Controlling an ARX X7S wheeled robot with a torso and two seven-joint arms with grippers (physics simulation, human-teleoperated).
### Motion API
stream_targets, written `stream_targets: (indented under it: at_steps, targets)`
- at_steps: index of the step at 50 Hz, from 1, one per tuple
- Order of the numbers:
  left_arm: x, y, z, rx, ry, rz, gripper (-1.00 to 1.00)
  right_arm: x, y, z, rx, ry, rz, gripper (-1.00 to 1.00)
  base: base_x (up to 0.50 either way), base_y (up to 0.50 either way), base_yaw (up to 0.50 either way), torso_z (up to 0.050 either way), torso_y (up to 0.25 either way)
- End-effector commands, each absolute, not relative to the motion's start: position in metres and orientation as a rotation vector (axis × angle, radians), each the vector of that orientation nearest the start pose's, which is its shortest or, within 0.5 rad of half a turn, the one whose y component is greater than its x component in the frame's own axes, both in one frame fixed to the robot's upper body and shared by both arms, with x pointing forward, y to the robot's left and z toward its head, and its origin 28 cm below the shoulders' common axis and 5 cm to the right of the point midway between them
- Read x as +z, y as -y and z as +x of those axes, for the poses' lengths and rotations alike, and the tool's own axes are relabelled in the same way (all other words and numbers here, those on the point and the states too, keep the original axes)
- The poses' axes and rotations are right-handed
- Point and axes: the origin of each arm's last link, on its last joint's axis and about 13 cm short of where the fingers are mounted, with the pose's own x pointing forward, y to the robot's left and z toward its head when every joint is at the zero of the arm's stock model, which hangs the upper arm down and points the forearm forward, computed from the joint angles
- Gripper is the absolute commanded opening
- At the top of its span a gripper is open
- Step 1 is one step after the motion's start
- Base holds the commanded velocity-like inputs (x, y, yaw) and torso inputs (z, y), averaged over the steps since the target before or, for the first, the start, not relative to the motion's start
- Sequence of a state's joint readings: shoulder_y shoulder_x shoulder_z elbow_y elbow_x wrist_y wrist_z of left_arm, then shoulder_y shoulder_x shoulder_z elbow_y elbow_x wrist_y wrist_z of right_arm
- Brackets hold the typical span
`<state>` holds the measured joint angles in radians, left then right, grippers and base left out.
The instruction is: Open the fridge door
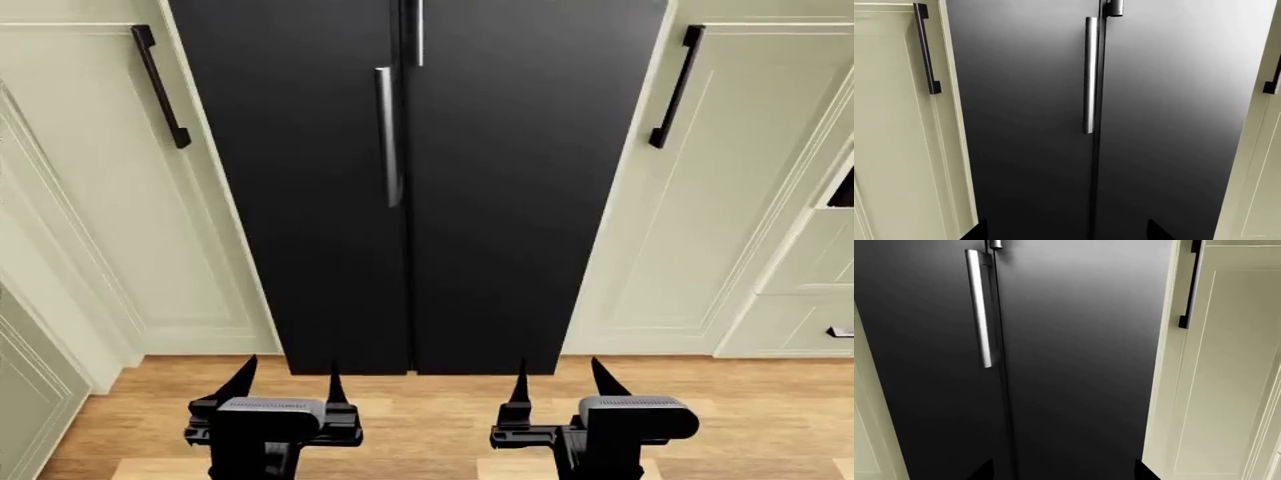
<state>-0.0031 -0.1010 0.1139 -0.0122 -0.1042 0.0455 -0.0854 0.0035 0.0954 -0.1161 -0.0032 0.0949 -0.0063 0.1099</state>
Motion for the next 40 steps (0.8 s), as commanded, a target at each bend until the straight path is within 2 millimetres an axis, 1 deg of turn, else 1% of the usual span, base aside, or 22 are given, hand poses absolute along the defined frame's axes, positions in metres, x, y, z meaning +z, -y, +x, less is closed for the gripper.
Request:
stream_targets:
  at_steps: [1,24,29,40]
  targets:
    - [0.0131,-0.2069,0.2103,-0.03,0.033,-0.009,1.0,0.014,0.0954,0.2097,0.006,0.004,0.0,1.0,0.0,0.0,0.0,0.05,0.0]
    - [0.0125,-0.2068,0.2105,-0.027,0.029,0.009,1.0,0.015,0.0955,0.209,0.009,0.008,0.001,1.0,0.0,0.0,0.0,0.05,0.0]
    - [0.0112,-0.206,0.211,-0.016,0.002,0.024,1.0,0.0153,0.0952,0.2087,0.017,0.005,0.007,1.0,0.0,0.0,0.0,0.0,0.0]
    - [0.0109,-0.2055,0.2099,-0.026,-0.002,0.025,1.0,0.0155,0.0948,0.2086,0.025,-0.002,0.003,1.0,0.01,0.0,0.0,0.0,0.0]
